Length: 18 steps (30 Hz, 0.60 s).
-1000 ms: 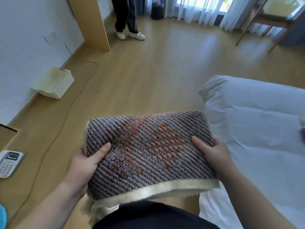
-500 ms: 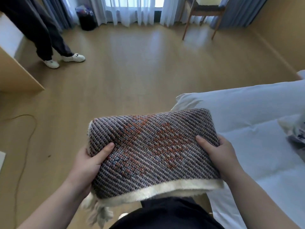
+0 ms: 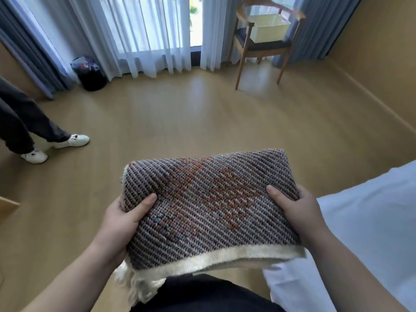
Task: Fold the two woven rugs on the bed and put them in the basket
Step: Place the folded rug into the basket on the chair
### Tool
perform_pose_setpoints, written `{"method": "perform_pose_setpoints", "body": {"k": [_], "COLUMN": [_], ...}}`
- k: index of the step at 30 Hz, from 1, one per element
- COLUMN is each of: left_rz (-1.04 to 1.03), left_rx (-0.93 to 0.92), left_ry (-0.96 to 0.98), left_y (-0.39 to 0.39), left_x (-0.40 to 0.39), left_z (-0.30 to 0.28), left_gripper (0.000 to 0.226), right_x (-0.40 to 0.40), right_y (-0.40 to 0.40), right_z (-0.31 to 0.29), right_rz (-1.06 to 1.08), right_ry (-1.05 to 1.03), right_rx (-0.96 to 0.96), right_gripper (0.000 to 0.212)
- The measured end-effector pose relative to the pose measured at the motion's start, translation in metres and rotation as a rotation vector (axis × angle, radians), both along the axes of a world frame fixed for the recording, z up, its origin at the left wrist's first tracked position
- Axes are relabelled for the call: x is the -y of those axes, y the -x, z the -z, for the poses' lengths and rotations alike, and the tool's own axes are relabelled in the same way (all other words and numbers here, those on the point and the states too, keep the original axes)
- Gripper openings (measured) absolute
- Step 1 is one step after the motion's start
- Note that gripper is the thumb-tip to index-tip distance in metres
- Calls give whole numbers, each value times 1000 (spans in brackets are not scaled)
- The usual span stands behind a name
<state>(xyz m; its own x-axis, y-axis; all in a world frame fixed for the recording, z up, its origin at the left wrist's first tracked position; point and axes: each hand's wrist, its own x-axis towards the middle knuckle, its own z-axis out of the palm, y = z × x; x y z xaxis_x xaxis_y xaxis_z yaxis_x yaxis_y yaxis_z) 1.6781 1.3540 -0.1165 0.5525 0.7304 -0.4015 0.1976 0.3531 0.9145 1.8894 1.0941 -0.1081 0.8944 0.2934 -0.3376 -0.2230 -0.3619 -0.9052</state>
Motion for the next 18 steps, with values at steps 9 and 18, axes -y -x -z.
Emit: {"method": "perform_pose_setpoints", "body": {"k": [9, 18], "left_rz": [126, 314], "left_rx": [61, 11], "left_ry": [101, 64], "left_y": [-263, -566], "left_x": [-195, -299], "left_z": [9, 6], "left_gripper": [30, 42], "right_x": [-173, -249], "right_y": [-223, -474], "right_z": [-10, 16], "right_rz": [167, 352], "right_ry": [43, -26], "right_rx": [6, -48], "right_gripper": [25, 35]}}
